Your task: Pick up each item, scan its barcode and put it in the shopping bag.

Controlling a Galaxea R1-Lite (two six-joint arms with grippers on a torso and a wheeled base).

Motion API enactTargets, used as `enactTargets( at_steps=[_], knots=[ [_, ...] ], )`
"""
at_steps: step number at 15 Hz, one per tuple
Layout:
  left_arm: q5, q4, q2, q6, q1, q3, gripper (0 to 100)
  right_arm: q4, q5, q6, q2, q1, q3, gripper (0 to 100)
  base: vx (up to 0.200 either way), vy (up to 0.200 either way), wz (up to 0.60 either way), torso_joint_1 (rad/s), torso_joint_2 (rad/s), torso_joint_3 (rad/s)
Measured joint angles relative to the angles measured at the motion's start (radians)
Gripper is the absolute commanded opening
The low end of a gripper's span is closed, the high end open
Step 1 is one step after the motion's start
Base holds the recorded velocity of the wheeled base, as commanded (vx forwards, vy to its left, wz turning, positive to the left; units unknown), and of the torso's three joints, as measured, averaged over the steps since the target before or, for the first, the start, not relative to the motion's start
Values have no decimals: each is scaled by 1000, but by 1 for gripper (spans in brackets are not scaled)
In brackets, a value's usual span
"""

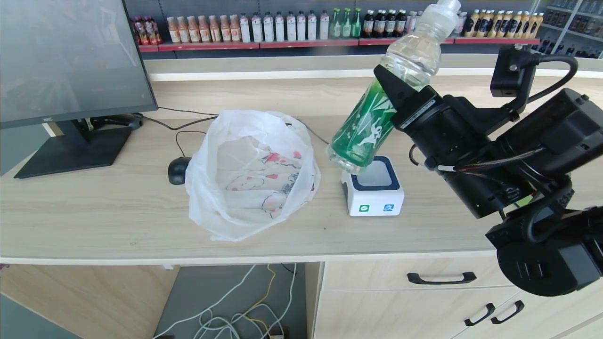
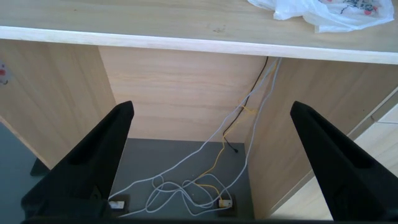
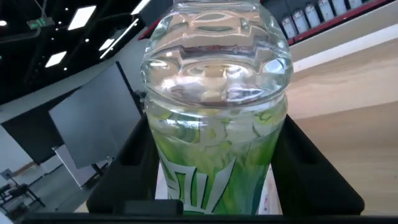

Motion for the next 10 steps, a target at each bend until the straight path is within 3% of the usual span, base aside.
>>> enactTargets(
  at_steps=[4, 7, 10],
  knots=[
    [0, 0, 0, 0, 0, 0, 100, -137, -6, 167, 36, 1, 16, 0, 0, 0, 0, 0, 0, 0],
    [0, 0, 0, 0, 0, 0, 100, -134, -16, 263, 71, 1, 19, 0, 0, 0, 0, 0, 0, 0],
    [0, 0, 0, 0, 0, 0, 100, -135, -104, 409, 80, -13, 20, 0, 0, 0, 0, 0, 0, 0]
  ],
)
